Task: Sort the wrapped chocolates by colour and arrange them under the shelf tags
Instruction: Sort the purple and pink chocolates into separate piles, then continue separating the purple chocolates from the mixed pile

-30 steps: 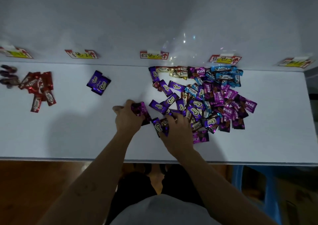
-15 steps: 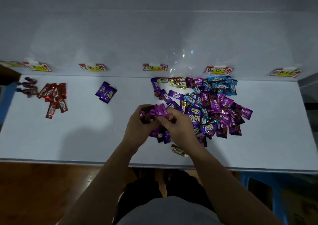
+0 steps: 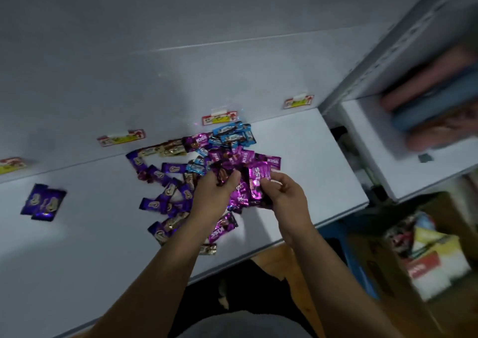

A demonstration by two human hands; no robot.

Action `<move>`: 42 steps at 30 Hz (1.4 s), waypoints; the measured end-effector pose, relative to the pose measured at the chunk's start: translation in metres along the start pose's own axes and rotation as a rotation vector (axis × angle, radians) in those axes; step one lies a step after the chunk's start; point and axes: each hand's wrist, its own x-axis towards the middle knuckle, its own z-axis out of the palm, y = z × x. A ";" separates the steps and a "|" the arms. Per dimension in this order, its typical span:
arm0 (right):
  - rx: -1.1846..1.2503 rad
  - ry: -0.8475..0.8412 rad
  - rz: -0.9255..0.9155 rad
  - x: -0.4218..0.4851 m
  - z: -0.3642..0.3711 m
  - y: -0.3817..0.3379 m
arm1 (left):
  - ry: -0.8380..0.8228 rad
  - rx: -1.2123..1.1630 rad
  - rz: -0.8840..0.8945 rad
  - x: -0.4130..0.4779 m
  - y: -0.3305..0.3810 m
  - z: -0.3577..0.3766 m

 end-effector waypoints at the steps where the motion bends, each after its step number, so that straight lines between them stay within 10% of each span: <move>1: 0.024 0.045 0.019 0.000 -0.010 0.001 | -0.063 0.018 -0.040 0.008 0.001 0.010; 6: 0.040 0.207 0.112 0.022 -0.059 0.012 | -0.262 0.048 -0.141 0.032 0.004 0.054; 24: -0.198 0.119 0.134 0.253 -0.177 0.021 | 0.289 0.103 -0.160 0.184 0.028 0.236; 33: -0.873 -0.043 -0.188 0.263 -0.184 0.023 | 0.272 0.816 0.121 0.146 0.019 0.213; 42: -1.039 -0.354 -0.527 0.153 -0.150 0.003 | 0.383 0.998 0.101 0.019 -0.005 0.130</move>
